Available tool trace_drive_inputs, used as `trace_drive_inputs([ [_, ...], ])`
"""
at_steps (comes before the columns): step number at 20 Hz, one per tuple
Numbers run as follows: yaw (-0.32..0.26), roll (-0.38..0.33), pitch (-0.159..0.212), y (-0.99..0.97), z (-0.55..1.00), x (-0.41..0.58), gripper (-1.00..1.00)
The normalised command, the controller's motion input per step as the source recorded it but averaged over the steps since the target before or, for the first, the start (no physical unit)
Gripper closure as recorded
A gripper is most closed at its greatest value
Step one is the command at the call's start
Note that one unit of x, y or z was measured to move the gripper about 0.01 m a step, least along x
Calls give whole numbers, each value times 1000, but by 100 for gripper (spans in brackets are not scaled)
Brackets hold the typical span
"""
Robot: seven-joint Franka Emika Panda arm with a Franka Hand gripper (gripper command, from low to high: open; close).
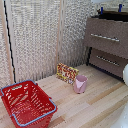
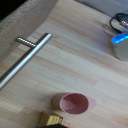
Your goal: Transport the gripper mindfully toward the orange-red bowl and clasp it to elevate with ease. Ensure your robot's arm aligns efficiently with the top drawer's opening. Carefully slide the orange-red bowl into the designated spot with precision. After confirmation, withdraw the gripper gently. Close the drawer smoothly by transitioning the gripper to its handle.
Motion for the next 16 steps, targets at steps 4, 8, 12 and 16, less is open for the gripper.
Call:
trace_drive_inputs([
  [4, 217, -362, 61, -32, -223, -14, -100],
  [8, 223, -361, 48, -29, -261, 0, -100],
  [12, 225, -352, 65, -31, -230, -21, -100],
  [16, 196, -344, 172, 0, -73, -182, -100],
])
